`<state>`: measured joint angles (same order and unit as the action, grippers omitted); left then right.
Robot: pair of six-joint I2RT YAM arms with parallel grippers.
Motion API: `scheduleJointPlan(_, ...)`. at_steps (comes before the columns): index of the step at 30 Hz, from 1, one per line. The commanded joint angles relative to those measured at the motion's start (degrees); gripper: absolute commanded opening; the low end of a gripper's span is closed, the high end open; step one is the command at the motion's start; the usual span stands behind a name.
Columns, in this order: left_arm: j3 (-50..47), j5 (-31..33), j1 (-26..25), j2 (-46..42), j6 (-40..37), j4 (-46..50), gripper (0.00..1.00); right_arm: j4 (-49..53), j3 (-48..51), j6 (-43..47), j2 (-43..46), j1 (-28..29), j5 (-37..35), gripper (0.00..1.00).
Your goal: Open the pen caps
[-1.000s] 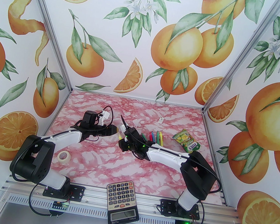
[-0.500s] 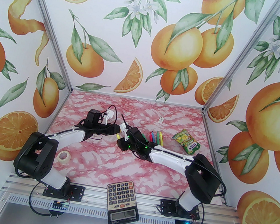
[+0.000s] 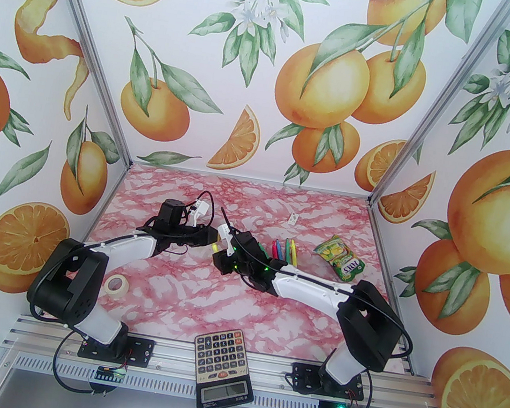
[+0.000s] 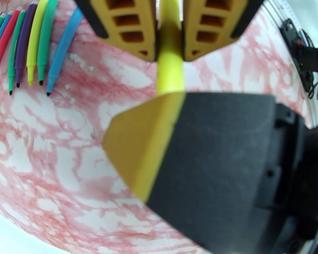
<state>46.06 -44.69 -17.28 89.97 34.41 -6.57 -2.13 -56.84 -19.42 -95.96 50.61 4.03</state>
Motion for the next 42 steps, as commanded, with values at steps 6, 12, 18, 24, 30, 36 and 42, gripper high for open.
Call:
scheduleJointPlan(6, 2.17, -1.26, -0.65, 0.49, 0.2, -2.74, 0.1, -2.41, 1.11, 0.88, 1.77, 0.05, -1.13, 0.31)
scheduleJointPlan(12, 2.28, -2.16, -0.65, -0.02, 0.99, -2.9, 0.04, -3.58, 1.77, 0.74, 1.15, -0.05, -0.56, 0.41)
scheduleJointPlan(18, 2.5, -4.47, -1.09, -0.35, 1.65, -3.79, 0.03, -3.75, 0.82, 0.44, -0.16, -0.05, 0.69, 0.42)
scheduleJointPlan(24, 2.48, -4.71, -1.42, -0.24, 1.62, -3.89, 0.02, -3.76, 0.39, 0.61, -0.29, -0.06, 1.15, 0.34)
scheduleJointPlan(30, 2.64, -5.24, -1.5, 0.11, 1.82, -4.5, 0.0, -3.33, 0.58, 0.86, -0.02, -0.07, 1.24, 0.25)
scheduleJointPlan(36, 2.84, -4.37, -1.53, 0.04, 1.89, -4.26, 0.0, -3.15, 1.39, 1.2, 0.5, -0.07, 1.33, 0.2)
scheduleJointPlan(42, 3.68, -2.83, -1.33, -0.22, 0.74, -2.41, 0.0, -1.46, 2.87, 2.57, 1.64, -0.03, 1.5, 0.15)
